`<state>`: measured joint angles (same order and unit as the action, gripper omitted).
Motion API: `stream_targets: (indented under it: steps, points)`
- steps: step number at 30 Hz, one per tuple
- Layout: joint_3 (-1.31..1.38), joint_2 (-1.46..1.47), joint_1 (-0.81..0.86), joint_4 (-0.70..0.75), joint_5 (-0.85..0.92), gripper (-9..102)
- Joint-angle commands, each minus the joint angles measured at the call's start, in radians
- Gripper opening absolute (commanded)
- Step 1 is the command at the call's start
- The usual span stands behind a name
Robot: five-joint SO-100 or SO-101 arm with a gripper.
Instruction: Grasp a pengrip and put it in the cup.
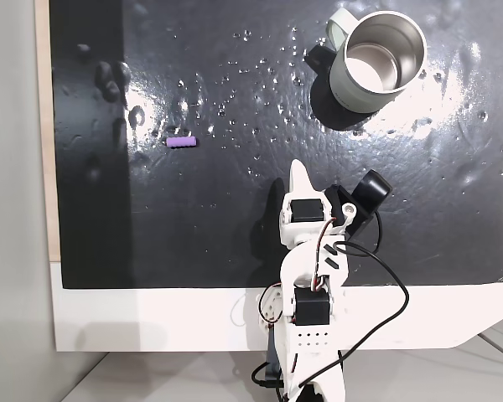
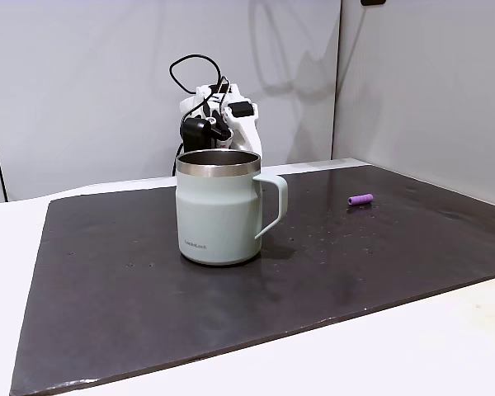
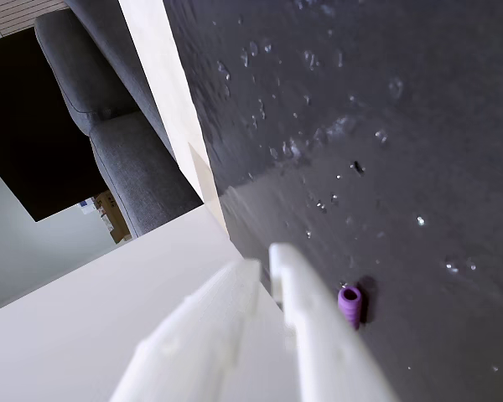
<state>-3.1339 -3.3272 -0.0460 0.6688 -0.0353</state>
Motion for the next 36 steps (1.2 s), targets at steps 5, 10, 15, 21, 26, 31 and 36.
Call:
stream_targets:
  steps: [5,10,15,21,26,31,36]
  points:
    - [-0.055,-0.011,-0.034,-0.035,0.02,0]
    - [-0.055,-0.011,-0.034,-0.035,0.02,0]
    - [0.002,-0.011,-0.035,-0.012,0.017,0]
    - [0.184,-0.008,-0.127,0.094,-0.008,0]
    - [0.486,0.25,-0.242,0.21,-0.114,0]
    - [0.773,0.551,-0.31,0.322,-0.239,0]
    - [1.032,0.815,-0.362,0.445,-0.359,15]
